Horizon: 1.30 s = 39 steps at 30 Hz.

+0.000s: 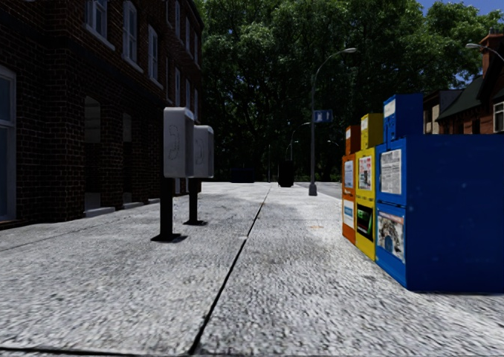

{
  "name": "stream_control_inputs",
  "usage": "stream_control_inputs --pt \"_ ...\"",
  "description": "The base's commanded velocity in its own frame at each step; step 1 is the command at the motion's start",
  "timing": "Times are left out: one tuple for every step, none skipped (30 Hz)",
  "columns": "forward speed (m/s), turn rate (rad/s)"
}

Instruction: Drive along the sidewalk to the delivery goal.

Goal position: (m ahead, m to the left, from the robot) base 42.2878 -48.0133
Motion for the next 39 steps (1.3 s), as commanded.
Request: stream_control_inputs --pt "2.0 0.0" --pt "2.0 0.0" --pt "2.0 0.0" --pt "2.0 0.0" --pt "2.0 0.0" --pt "2.0 0.0" --pt "2.0 0.0" --pt "2.0 0.0" --pt "2.0 0.0" --pt "2.0 0.0" --pt "2.0 -0.28" --pt "2.0 -0.47" --pt "2.0 -0.89" --pt "2.0 -0.98" --pt "2.0 -0.98" --pt "2.0 -1.0" --pt "2.0 -0.53" --pt "2.0 -0.08" --pt "2.0 -0.02" --pt "2.0 -0.01" --pt "2.0 -0.01" --pt "2.0 0.0" --pt "2.0 0.0" --pt "2.0 0.0" --pt "2.0 0.0" --pt "2.0 0.0" --pt "2.0 0.0" --pt "2.0 0.0" --pt "2.0 0.0" --pt "2.0 0.0" --pt "2.0 0.0" --pt "2.0 0.0" --pt "2.0 0.0" --pt "2.0 0.0" --pt "2.0 0.0" --pt "2.0 -0.01" --pt "2.0 -0.01" --pt "2.0 -0.48" --pt "2.0 -0.99"
